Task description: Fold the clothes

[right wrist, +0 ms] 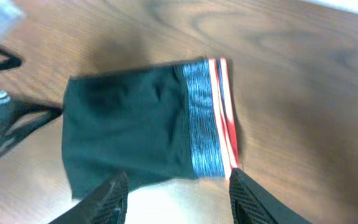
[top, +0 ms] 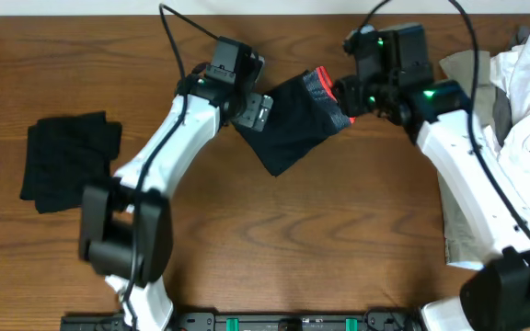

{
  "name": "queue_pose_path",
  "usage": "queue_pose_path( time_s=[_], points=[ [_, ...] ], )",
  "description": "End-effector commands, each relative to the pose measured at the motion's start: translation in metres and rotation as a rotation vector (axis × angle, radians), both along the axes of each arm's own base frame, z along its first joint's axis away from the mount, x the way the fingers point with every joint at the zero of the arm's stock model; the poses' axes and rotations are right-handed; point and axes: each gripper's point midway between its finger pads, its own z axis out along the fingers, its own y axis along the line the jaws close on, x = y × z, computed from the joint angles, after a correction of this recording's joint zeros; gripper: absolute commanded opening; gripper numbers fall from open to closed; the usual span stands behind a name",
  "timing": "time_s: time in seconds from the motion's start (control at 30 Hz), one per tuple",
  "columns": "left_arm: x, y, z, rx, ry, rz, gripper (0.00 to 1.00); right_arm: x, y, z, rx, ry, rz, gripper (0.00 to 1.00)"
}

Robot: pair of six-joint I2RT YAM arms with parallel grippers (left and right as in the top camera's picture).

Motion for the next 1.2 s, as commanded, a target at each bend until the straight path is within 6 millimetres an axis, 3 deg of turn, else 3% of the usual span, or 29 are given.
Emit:
queue_pose_path(
  time_s=[0.0,0.23,0.3,0.43,0.53,0.77,0.93,1.03,1.17],
  points=[
    [0.001,0.009,-0.043,0.057,0.068,-0.041,0.93,-0.008,-0.009,0.005,-0.023,0.004,-0.008,0.51],
    [-0.007,0.011,-0.091,0.103,0.160,-0.084,0.93,-0.016,-0.011,0.000,-0.031,0.040,-0.011,0.50],
    [-0.013,0.013,-0.098,0.112,0.192,-0.085,0.87,-0.016,-0.011,0.000,-0.031,0.041,-0.011,0.50],
    [-0.032,0.014,-0.103,0.107,0.276,-0.094,0.60,-0.017,-0.011,-0.001,-0.033,0.048,-0.010,0.50],
    [-0.057,0.014,-0.106,0.087,0.383,-0.102,0.29,-0.020,-0.012,-0.003,-0.038,0.063,-0.011,0.49],
    [-0.122,0.013,-0.100,0.019,0.691,0.094,0.24,-0.026,-0.023,-0.011,-0.086,0.098,-0.040,0.50],
    [-0.173,0.008,-0.084,0.015,0.912,0.115,0.24,-0.031,-0.033,-0.016,-0.134,0.125,-0.067,0.50],
    [-0.188,0.007,-0.078,0.047,0.966,0.108,0.31,-0.032,-0.035,-0.017,-0.135,0.132,-0.070,0.50],
    [-0.188,0.004,-0.075,0.047,0.952,0.095,0.37,-0.033,-0.035,-0.018,-0.136,0.136,-0.071,0.51]
  ],
)
